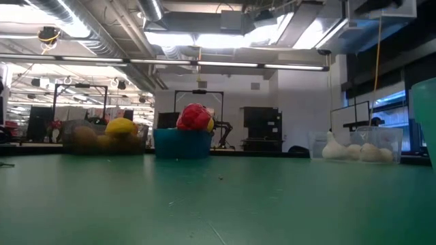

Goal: Sort produce into baskets
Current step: Return to Home Position

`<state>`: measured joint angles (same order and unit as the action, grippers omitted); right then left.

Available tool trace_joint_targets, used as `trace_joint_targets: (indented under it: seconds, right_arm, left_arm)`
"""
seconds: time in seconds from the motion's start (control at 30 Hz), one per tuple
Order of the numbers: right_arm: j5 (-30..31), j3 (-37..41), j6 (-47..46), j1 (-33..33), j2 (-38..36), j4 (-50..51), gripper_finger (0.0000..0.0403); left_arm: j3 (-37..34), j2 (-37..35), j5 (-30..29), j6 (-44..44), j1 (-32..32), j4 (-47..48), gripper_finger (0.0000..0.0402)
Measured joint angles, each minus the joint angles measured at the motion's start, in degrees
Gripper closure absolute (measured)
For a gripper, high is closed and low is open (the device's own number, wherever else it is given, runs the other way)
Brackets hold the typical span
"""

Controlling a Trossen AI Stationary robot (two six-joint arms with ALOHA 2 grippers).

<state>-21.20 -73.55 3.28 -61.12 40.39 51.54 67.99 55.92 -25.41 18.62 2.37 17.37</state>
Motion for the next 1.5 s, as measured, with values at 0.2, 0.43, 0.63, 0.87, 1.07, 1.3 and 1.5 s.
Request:
trace_joint_targets:
  seconds: [0.2, 0.43, 0.63, 0.87, 1.07, 1.3, 1.5]
  right_arm:
    - [-9.8, -4.0, 5.4, 0.0, -6.3, 2.5, 0.0045]
    - [-32.0, 12.3, -1.2, 0.0, -12.8, -4.4, 0.0045]
    - [-38.3, 27.6, -10.6, 0.0, -16.2, -20.8, 0.0045]
    - [-35.7, 41.1, -15.7, 0.0, -25.8, -31.7, 0.0045]
    - [-23.6, 57.0, -36.9, 0.0, -40.3, -55.7, 0.0045]
    - [-17.4, 68.3, -40.7, 5.5, -38.2, -68.6, 0.0045]
    - [-7.7, 72.8, -34.4, 14.7, -40.1, -63.7, 0.0045]
  left_arm:
    - [0.0, -7.2, 2.9, -4.7, -1.9, 7.7, 0.0176]
    - [-5.5, -15.4, 4.1, -10.0, -3.3, 3.6, 0.0176]
    - [-23.4, -27.8, 7.2, -9.1, -3.3, -10.8, 0.0176]
    - [-42.9, -37.6, 12.4, -4.9, -3.3, -25.7, 0.0176]
    - [-52.2, -40.4, 12.0, -3.9, -3.3, -33.8, 0.0176]
    - [-57.5, -40.9, 11.2, -3.5, -3.7, -37.7, 0.0176]
    - [-63.6, -42.2, 10.1, -0.2, -4.5, -39.9, 0.0176]
